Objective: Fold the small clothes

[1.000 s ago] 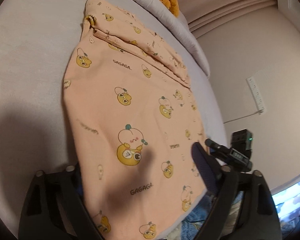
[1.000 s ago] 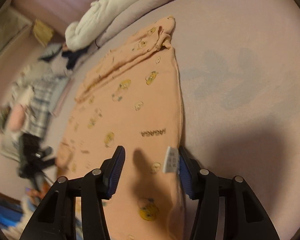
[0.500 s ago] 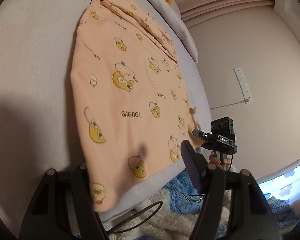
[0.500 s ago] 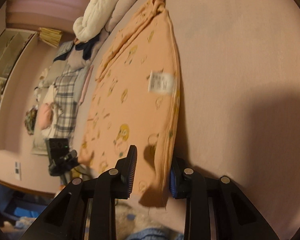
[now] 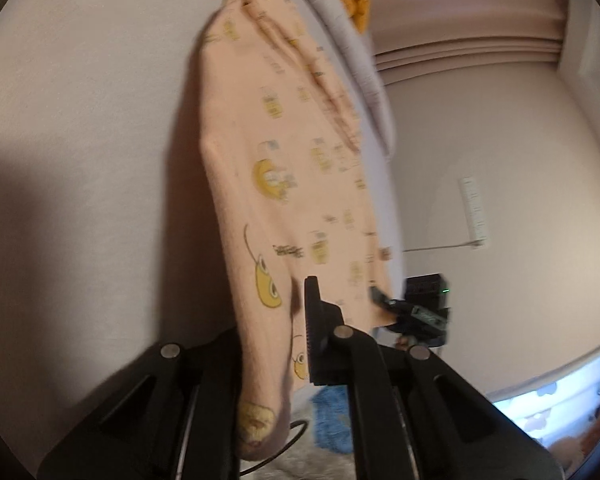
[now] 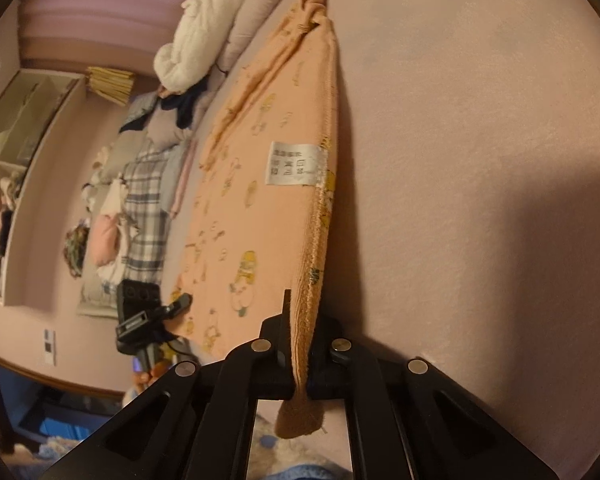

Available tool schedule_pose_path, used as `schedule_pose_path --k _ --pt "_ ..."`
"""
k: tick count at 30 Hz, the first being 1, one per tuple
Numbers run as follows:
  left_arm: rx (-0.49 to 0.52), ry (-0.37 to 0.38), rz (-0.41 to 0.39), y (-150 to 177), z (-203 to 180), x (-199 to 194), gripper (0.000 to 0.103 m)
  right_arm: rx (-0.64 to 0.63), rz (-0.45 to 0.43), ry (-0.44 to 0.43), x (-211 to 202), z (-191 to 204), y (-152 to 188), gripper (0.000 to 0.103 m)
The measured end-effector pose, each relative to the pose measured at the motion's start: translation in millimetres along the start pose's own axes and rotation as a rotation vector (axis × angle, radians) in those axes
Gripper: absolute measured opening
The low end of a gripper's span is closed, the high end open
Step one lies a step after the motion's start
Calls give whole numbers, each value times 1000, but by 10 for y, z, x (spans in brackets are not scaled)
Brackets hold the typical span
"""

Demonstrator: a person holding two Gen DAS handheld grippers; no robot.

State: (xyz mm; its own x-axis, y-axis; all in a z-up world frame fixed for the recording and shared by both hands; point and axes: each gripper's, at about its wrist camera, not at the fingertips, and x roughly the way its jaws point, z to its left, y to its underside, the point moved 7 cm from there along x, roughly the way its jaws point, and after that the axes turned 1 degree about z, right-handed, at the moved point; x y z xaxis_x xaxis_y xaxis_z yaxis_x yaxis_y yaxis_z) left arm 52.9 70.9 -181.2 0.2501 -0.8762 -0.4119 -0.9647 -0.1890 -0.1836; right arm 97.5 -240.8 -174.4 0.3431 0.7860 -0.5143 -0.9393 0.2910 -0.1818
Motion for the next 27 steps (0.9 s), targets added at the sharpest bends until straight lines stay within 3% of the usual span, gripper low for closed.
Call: schedule_pose_path --k 4,10,27 --pt "17 87 -35 -104 -173 -33 6 -45 -42 -76 0 227 -102 3" --pt "68 114 -72 -288 -399 -21 5 -112 -110 -157 -58 573 -299 3" --pt "225 161 -203 -1233 -970 -134 5 -186 -258 -171 -132 853 -1234 3"
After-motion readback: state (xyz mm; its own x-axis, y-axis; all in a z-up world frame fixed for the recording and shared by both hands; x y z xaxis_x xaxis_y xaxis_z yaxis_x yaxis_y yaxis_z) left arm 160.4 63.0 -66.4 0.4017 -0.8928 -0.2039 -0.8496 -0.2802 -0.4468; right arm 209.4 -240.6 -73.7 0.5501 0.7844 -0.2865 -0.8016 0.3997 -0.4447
